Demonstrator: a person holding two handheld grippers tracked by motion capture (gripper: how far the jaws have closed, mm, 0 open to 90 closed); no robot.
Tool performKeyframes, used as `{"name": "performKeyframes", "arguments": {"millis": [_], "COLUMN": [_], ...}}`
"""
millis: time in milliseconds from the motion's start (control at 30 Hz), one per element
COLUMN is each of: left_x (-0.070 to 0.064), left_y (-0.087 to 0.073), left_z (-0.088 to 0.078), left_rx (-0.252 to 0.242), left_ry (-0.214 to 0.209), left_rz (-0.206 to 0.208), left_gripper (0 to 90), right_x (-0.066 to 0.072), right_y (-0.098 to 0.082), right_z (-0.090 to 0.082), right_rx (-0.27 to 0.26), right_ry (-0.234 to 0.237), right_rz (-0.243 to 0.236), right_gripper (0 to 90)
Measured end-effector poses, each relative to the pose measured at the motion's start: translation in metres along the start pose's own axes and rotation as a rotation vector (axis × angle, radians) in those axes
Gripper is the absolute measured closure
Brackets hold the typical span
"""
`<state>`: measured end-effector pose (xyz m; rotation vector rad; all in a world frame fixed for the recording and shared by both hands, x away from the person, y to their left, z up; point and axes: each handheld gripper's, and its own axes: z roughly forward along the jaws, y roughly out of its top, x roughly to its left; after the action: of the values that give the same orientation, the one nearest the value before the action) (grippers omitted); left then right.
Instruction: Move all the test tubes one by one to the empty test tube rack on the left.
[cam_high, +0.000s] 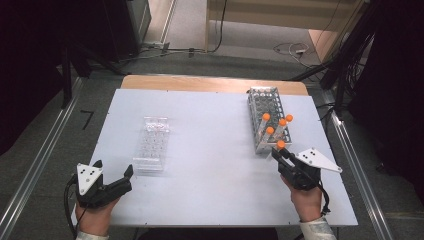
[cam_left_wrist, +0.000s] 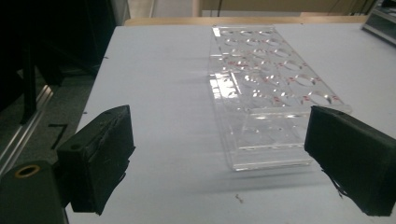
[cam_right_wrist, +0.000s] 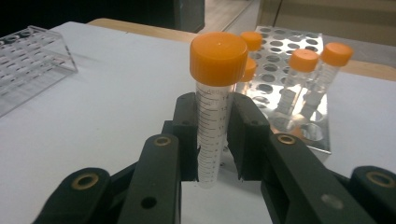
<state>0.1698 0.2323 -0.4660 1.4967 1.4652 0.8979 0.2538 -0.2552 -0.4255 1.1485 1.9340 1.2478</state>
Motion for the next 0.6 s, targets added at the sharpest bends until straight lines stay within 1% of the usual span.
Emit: {"name": "performKeyframes", "arguments": {"millis": [33,200,300,400,500,567,600], "left_x": [0.000,-0.008,-0.014,-0.023,-0.032,-0.039,-0.039], "left_y": [0.000,0.004,0.006,0.007,0.009,0.011,0.011], "left_z": [0.000,-0.003,-0.004,-0.001,0.001,0.001,0.001], "left_rx": [0.000,-0.007,0.000,0.017,0.031,0.026,0.026], "left_ry": [0.000,-0.037,-0.061,-0.093,-0.142,-0.171,-0.171], "left_rz": [0.000,0.006,0.018,0.041,0.056,0.061,0.061], "left_gripper": [8.1,8.3,8.3,8.3,8.3,8.3,9.0], "right_x": [0.003,0.014,0.021,0.029,0.036,0.040,0.043], "right_y": [0.000,-0.001,-0.001,-0.001,-0.002,-0.002,-0.002], "right_z": [0.001,0.006,0.010,0.014,0.018,0.021,0.022], "right_rx": [0.003,0.011,0.021,0.030,0.038,0.041,0.045], "right_ry": [0.007,0.039,0.062,0.083,0.096,0.109,0.114], "right_rz": [-0.005,-0.016,-0.027,-0.039,-0.052,-0.061,-0.063], "right_gripper": [71.5,71.5,71.5,71.5,71.5,71.5,71.5]}}
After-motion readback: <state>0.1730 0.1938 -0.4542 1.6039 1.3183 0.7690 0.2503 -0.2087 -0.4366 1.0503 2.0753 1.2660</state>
